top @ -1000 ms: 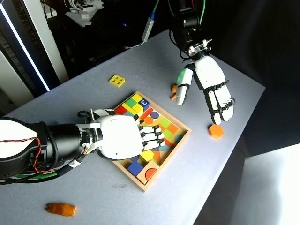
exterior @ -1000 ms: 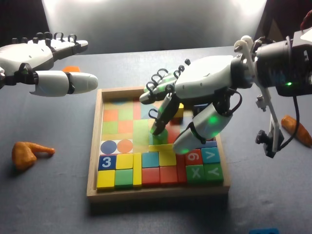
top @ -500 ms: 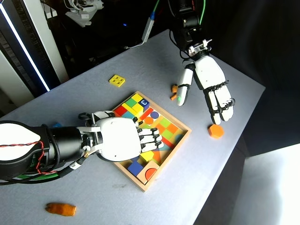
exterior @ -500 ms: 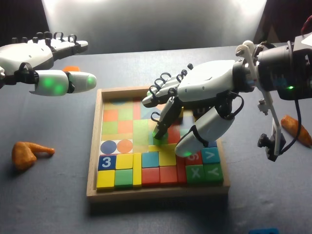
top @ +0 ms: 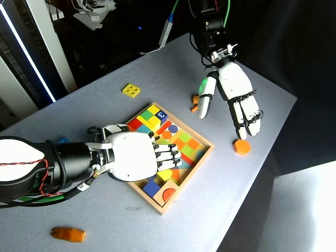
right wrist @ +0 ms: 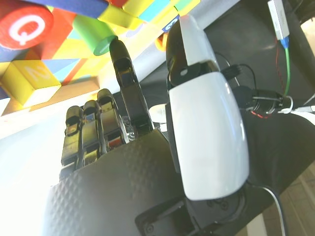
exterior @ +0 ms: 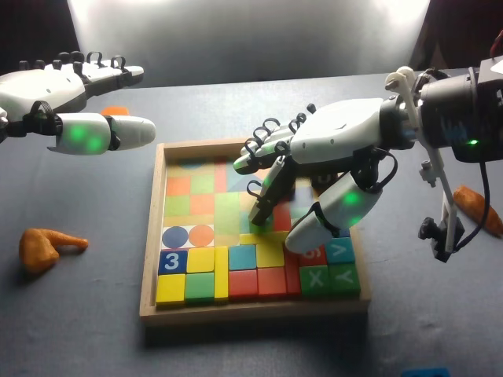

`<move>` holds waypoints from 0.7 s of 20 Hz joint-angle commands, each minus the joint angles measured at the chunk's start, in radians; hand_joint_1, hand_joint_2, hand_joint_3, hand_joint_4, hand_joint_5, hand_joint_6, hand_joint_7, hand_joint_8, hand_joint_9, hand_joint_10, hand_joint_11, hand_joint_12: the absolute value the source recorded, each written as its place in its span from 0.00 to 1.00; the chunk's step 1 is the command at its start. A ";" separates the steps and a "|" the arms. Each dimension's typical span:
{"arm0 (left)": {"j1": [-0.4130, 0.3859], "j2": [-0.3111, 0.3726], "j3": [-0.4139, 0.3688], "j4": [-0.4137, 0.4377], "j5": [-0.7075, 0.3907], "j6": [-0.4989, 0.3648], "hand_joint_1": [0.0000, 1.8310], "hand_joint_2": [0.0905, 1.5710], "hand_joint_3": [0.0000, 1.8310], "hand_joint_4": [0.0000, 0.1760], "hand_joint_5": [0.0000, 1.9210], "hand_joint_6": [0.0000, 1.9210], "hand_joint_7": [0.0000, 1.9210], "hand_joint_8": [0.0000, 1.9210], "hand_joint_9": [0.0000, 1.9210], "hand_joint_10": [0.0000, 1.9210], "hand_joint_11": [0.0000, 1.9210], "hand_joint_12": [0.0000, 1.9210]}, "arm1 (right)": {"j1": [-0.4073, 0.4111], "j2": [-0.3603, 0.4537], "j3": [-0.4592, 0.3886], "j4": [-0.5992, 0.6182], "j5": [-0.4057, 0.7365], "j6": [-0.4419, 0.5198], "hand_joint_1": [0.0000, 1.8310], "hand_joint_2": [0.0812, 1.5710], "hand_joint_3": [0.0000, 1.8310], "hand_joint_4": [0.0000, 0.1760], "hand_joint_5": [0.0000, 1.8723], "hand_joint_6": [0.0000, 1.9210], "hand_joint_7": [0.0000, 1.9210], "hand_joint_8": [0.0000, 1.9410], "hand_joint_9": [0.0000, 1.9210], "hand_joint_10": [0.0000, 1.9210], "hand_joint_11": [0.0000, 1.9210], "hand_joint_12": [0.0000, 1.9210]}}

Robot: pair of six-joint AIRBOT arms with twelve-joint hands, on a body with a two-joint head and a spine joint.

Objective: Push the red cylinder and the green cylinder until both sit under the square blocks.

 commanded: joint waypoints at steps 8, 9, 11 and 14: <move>-0.001 0.000 0.000 -0.011 -0.114 0.001 0.00 0.70 0.00 0.63 0.02 0.00 0.00 0.00 0.00 0.00 0.00 0.10 | -0.005 0.021 0.001 0.032 0.028 0.024 0.20 0.65 0.00 0.96 0.37 0.00 0.02 0.00 0.00 0.00 0.01 0.01; 0.001 0.000 0.000 -0.011 -0.114 0.001 0.00 0.70 0.00 0.61 0.02 0.00 0.00 0.00 0.00 0.00 0.00 0.11 | -0.006 0.023 0.001 0.032 0.030 0.025 0.20 0.65 0.00 0.93 0.37 0.00 0.02 0.00 0.00 0.00 0.01 0.01; 0.002 0.000 0.000 -0.011 -0.114 0.001 0.00 0.69 0.00 0.62 0.03 0.00 0.01 0.00 0.01 0.00 0.00 0.14 | -0.008 0.027 0.001 0.032 0.034 0.030 0.21 0.65 0.00 0.88 0.38 0.00 0.02 0.00 0.00 0.00 0.01 0.01; 0.004 0.002 0.000 -0.011 -0.114 0.001 0.00 0.70 0.00 0.59 0.02 0.00 0.00 0.00 0.00 0.00 0.00 0.11 | -0.014 0.034 0.001 0.032 0.040 0.041 0.22 0.65 0.00 0.94 0.38 0.00 0.02 0.00 0.00 0.00 0.01 0.02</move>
